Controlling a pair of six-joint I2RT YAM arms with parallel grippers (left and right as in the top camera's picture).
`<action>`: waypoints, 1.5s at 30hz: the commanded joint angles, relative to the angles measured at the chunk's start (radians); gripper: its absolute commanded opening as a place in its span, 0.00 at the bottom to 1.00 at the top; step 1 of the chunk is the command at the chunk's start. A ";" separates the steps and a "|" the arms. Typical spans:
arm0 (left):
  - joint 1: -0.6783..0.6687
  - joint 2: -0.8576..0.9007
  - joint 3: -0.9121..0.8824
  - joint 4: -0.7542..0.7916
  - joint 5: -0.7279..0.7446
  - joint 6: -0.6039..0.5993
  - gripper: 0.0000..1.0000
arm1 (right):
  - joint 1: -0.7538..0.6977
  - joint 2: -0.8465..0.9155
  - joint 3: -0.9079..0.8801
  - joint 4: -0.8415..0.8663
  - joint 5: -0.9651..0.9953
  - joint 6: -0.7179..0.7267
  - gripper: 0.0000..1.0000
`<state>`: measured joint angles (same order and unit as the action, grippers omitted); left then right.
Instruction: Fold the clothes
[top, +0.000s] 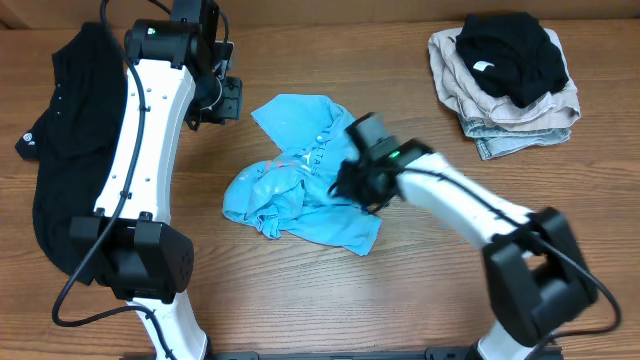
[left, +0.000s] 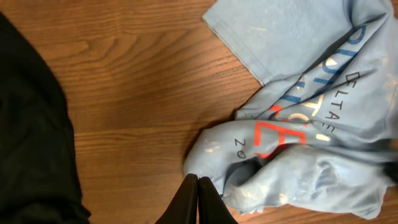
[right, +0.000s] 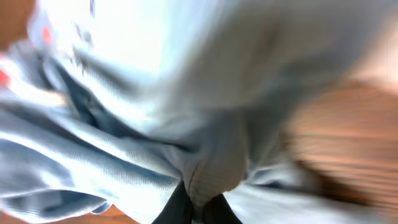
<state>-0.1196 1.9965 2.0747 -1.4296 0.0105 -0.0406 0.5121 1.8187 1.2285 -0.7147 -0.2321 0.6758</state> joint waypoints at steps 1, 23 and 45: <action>0.002 -0.011 0.013 0.014 0.016 0.042 0.04 | -0.114 -0.161 0.135 -0.076 0.003 -0.154 0.04; -0.188 -0.022 0.015 0.004 0.227 0.257 0.17 | -0.410 -0.278 0.271 -0.167 0.007 -0.363 0.04; -0.425 -0.022 -0.340 0.309 0.261 0.277 0.63 | -0.413 -0.278 0.271 -0.171 0.008 -0.363 0.04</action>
<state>-0.5476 1.9957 1.7664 -1.1427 0.2390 0.2211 0.1051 1.5459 1.4921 -0.8906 -0.2291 0.3199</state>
